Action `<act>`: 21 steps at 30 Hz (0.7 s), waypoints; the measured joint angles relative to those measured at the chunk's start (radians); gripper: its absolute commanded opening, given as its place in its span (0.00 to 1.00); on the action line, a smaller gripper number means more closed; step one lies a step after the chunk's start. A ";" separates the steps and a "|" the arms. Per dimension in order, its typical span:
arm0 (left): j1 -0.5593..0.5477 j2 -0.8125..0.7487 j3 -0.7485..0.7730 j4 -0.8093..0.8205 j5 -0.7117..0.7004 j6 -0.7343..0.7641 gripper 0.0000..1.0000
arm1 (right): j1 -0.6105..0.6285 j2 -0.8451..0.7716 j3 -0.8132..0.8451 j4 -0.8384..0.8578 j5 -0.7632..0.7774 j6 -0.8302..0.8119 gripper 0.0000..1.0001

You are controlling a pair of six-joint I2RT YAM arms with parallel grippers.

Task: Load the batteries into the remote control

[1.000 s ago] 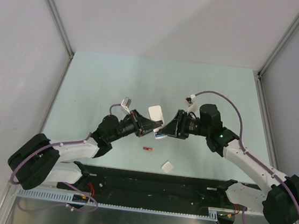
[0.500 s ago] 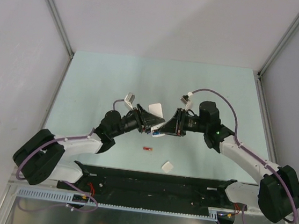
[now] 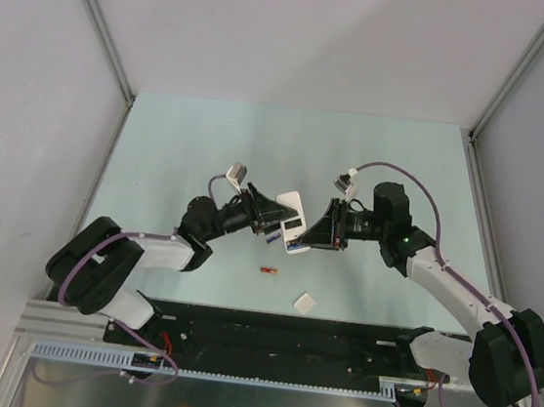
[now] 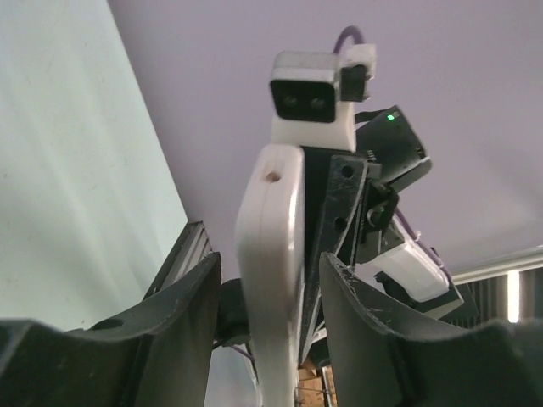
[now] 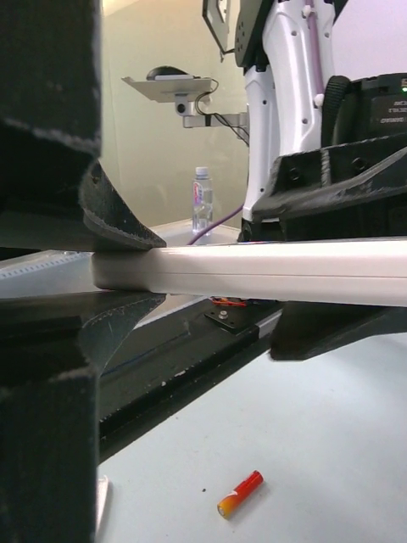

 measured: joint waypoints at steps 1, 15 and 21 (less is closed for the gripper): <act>0.007 0.005 0.000 0.024 0.006 -0.006 0.53 | -0.003 -0.001 0.000 -0.002 -0.010 -0.001 0.00; 0.022 0.060 0.029 0.129 0.089 -0.019 0.25 | -0.005 0.000 0.000 -0.022 -0.074 -0.003 0.00; 0.022 0.074 0.030 0.142 0.099 -0.036 0.00 | -0.005 0.009 0.000 -0.023 -0.086 -0.026 0.00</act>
